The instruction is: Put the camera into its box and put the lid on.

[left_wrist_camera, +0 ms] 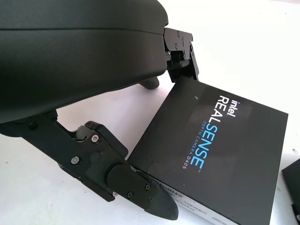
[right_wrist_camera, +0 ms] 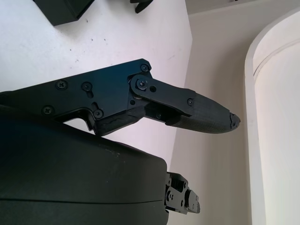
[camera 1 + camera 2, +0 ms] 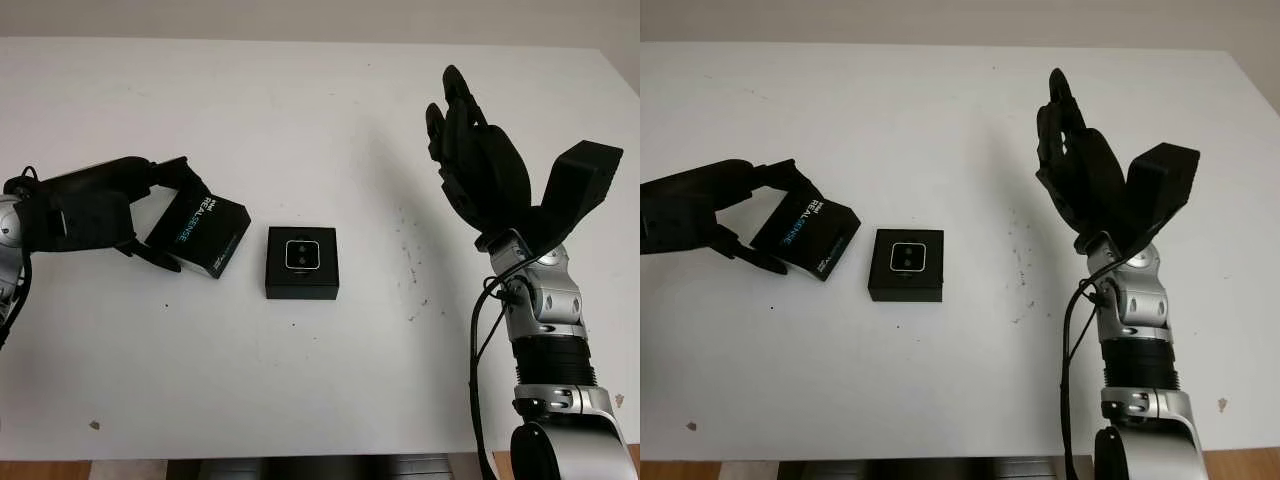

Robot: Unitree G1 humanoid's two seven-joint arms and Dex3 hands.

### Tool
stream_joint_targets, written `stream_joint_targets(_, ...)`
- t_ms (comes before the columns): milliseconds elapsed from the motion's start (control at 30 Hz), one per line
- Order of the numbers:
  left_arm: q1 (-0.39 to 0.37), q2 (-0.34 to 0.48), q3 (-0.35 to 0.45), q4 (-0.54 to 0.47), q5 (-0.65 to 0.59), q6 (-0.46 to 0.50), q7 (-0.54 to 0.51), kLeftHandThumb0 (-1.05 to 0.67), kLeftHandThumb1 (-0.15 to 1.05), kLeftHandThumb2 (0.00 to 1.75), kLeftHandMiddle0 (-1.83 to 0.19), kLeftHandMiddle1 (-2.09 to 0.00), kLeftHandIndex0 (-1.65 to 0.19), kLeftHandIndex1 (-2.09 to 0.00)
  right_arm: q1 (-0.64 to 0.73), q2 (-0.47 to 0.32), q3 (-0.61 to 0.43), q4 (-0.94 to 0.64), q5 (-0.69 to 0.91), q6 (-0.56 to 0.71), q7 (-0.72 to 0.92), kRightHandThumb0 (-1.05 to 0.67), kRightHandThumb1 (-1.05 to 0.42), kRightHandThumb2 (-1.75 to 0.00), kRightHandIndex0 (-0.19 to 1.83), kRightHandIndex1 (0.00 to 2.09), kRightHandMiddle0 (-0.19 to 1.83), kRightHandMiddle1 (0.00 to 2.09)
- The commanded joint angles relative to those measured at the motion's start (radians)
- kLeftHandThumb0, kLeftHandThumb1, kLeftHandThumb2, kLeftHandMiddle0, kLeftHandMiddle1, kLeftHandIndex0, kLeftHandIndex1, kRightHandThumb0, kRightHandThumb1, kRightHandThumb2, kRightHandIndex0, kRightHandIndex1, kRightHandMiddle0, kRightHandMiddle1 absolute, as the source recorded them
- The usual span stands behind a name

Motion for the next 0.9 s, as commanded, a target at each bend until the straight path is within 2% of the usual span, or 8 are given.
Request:
stream_joint_targets(0,0.025,-0.016,0.011,-0.021,-0.025,0.025,-0.020,-0.41,1.05,0.30,-0.27,-2.09,-0.12,-2.09,0.001,-0.004,-0.001,0.003,0.003,-0.019,0.009,-0.68,-1.05,-0.71,-0.19,0.00,-0.19,0.00)
stream_joint_targets(67,0.027,-0.022,0.023,-0.044,-0.037,0.060,-0.014,-0.41,1.05,0.29,-0.32,-2.09,-0.16,-2.09,0.004,-0.003,-0.001,-0.004,0.006,-0.009,0.012,-0.68,-1.05,-0.71,-0.19,0.00,-0.19,0.00)
stream_joint_targets(200,0.029,-0.046,0.048,-0.110,-0.052,0.204,0.007,-0.39,1.05,0.28,-0.43,-2.09,-0.25,-2.09,0.012,0.000,0.000,-0.016,0.008,0.002,0.010,-0.68,-1.05,-0.70,-0.19,0.00,-0.19,0.00)
stream_joint_targets(267,0.034,-0.059,0.062,-0.156,-0.054,0.293,0.025,-0.38,1.05,0.27,-0.49,-2.09,-0.31,-2.09,0.016,0.000,0.002,-0.021,0.007,0.004,0.010,-0.67,-1.05,-0.70,-0.19,0.00,-0.19,0.00)
stream_joint_targets(500,0.053,-0.075,0.057,-0.400,-0.019,0.639,0.047,-0.37,1.05,0.26,-0.45,-2.09,-0.35,-2.09,0.024,0.003,0.010,-0.037,0.006,0.013,0.011,-0.66,-1.05,-0.72,-0.19,0.00,-0.19,0.00)
stream_joint_targets(700,0.061,-0.056,0.031,-0.559,0.008,0.814,0.003,-0.36,1.05,0.27,-0.47,-2.09,-0.38,-2.09,0.032,-0.002,0.026,-0.046,-0.013,0.006,0.014,-0.66,-1.05,-0.72,-0.19,0.00,-0.19,0.00)
stream_joint_targets(767,0.056,-0.050,0.024,-0.600,0.013,0.875,-0.022,-0.35,1.05,0.26,-0.59,-2.09,-0.46,-2.09,0.036,-0.002,0.031,-0.052,-0.017,0.010,0.011,-0.66,-1.05,-0.73,-0.19,0.00,-0.19,0.00)
stream_joint_targets(867,0.056,-0.048,0.036,-0.647,-0.004,0.937,-0.052,-0.33,1.05,0.25,-0.64,-2.09,-0.49,-2.09,0.040,0.001,0.038,-0.055,-0.022,0.007,0.008,-0.66,-1.05,-0.73,-0.19,0.00,-0.19,0.00)
